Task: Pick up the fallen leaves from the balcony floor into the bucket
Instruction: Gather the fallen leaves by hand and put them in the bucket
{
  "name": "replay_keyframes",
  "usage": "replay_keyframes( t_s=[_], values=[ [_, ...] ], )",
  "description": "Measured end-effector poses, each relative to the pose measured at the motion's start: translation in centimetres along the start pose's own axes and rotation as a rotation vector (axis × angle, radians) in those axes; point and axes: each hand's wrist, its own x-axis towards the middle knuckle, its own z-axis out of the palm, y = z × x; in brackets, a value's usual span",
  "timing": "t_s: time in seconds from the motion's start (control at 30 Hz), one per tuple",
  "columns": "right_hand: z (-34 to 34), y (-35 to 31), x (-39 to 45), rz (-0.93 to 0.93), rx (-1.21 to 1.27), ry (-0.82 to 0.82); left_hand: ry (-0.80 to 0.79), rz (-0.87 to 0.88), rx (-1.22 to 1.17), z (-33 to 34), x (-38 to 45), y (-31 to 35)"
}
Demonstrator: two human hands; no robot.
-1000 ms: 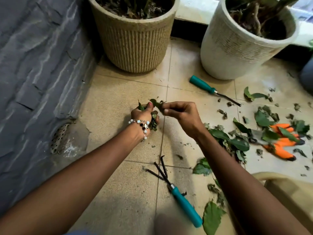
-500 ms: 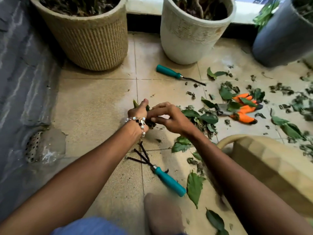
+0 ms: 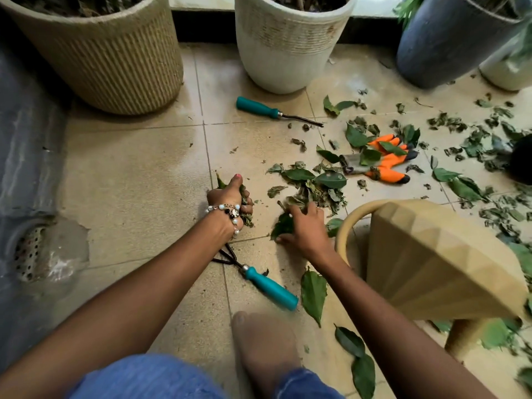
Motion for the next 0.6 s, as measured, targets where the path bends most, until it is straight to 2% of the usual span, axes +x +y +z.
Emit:
replay_keyframes(
  t_s=[0.07,0.13,0.27,0.37,0.5,0.6],
  values=[
    [0.3,0.3,0.2,-0.108,0.029,0.081,0.014,0.001,0.005,-0.3,0.0,0.1],
    [-0.1,0.3,0.6,-0.178,0.119,0.087,0.016,0.005,0.006,-0.6,0.2,0.4],
    [-0.5,-0.8,2.3,-0.198,0.237,0.199,0.011,0.005,-0.012,-0.9,0.6,0.7],
    [-0.4,-1.4,4.3,-0.115,0.113,0.261,0.009,0.001,-0.018,-1.1,0.8,0.8],
    [-0.3,-0.6,7.1,-0.171,-0.133,0.085,0.007,0.003,-0.017,-1.3,0.8,1.1],
    [-0.3,-0.1,8.8,-0.208,-0.229,0.09,0.003,0.008,-0.001,-1.5,0.8,1.4]
  ],
)
